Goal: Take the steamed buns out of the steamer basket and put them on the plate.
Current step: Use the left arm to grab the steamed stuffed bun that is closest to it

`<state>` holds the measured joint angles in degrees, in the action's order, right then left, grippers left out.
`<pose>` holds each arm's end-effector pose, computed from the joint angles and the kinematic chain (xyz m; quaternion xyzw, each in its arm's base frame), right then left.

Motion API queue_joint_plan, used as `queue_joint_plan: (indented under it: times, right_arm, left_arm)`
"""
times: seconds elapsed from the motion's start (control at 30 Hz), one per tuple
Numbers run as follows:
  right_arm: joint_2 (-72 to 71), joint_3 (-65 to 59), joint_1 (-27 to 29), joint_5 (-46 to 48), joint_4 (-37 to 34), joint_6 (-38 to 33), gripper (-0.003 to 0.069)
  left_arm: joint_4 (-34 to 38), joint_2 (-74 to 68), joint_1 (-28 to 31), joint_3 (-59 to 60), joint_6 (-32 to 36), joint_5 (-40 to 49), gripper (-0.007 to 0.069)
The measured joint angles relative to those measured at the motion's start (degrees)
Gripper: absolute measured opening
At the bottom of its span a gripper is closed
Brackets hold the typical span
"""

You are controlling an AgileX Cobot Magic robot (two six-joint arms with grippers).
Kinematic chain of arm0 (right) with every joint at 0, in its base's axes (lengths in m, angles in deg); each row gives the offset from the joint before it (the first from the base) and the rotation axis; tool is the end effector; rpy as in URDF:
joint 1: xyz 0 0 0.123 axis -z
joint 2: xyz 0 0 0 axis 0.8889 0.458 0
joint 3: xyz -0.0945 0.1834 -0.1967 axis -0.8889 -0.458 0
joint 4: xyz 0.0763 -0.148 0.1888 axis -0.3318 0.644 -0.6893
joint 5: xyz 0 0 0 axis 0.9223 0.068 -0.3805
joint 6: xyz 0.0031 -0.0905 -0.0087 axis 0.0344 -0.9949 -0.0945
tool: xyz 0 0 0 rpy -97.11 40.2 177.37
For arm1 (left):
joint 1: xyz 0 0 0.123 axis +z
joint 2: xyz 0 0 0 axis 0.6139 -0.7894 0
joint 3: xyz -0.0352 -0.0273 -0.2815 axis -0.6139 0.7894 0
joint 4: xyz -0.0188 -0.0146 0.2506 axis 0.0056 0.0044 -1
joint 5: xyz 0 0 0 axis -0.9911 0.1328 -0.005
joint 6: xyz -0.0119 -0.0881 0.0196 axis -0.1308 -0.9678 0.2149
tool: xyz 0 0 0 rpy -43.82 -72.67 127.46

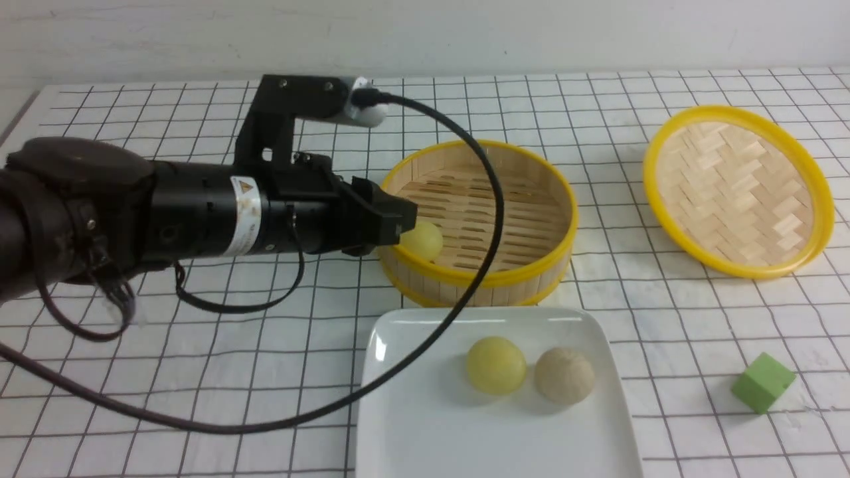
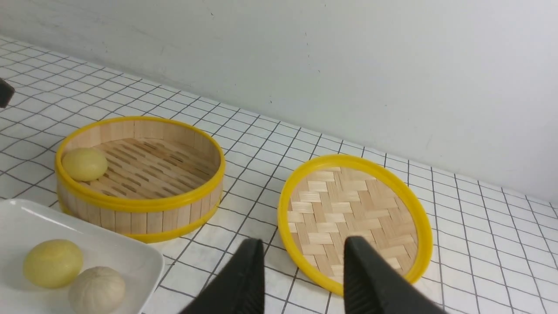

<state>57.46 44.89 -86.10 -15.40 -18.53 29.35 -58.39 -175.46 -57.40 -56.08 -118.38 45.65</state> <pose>0.0200 -0.0054 0.3282 -0.1569 0.7314 0.0350 0.6627 0.2812 -0.1490 0.2581 0.2529 0.8327 -0.3118 0.3814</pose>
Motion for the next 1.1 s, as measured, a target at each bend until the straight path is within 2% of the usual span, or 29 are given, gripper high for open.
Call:
queue_joint_plan:
  times: [0.17, 0.5, 0.77, 0.87, 1.1]
  right_arm:
    - [0.00, 0.00, 0.00, 1.98, 0.00, 0.00, 0.0277]
    - [0.00, -1.95, 0.00, 3.20, 0.00, 0.00, 0.0277]
    - [0.00, -3.20, 0.00, 4.30, 0.00, 0.00, 0.0277]
    - [0.00, -3.20, 0.00, 4.08, 0.22, 0.00, 0.0277]
    - [0.00, -3.20, 0.00, 4.04, 0.87, 0.00, 0.0276]
  left_arm:
    - [0.50, -2.72, 0.00, -0.35, 5.49, 6.07, 0.0260]
    - [0.71, -6.48, 0.00, -5.37, 6.54, 8.10, 0.0260]
    - [0.80, -8.73, 0.00, -9.99, 0.63, 4.65, 0.0260]
    - [0.80, -8.81, 0.00, -10.18, 0.09, 1.26, 0.0260]
    - [0.68, -8.81, 0.00, -10.18, -0.04, 0.08, 0.0258]
